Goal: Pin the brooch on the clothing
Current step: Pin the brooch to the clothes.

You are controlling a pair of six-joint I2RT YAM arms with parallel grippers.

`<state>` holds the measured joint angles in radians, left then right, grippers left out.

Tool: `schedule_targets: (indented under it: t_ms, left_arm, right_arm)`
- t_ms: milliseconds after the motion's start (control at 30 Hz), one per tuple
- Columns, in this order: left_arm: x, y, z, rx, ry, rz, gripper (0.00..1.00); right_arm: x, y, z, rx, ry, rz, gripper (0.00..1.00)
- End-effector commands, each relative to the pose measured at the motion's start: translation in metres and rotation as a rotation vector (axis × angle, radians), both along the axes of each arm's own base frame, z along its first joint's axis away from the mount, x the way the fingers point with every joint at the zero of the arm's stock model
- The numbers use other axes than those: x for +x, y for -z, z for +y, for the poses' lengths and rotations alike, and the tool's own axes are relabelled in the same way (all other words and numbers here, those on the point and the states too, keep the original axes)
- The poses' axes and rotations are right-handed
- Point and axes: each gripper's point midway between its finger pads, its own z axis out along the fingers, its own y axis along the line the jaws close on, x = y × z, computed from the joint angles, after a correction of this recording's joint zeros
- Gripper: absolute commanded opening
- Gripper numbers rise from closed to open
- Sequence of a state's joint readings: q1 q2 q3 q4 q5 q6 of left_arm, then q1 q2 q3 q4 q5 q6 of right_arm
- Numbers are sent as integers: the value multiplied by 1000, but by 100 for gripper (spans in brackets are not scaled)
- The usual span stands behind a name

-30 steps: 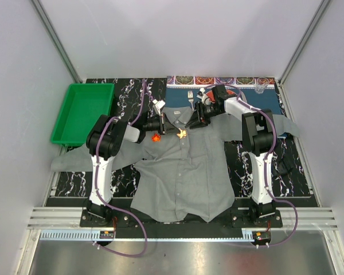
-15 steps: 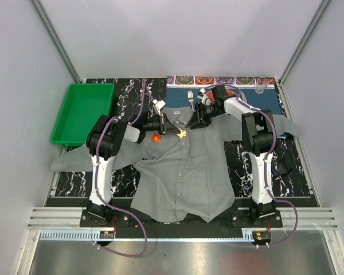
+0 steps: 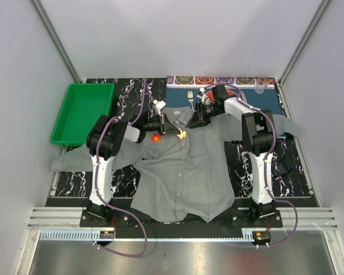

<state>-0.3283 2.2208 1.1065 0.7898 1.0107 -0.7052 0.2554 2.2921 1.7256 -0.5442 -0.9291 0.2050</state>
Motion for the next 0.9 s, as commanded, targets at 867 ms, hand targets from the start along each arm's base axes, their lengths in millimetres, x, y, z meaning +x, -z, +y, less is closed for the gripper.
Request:
schedule_targets:
  t_ms: [867]
  left_arm:
    - [12,-23,-8,-22,16,-83,0]
  right_arm:
    - [-14,-22,16,53,-85,-75,0]
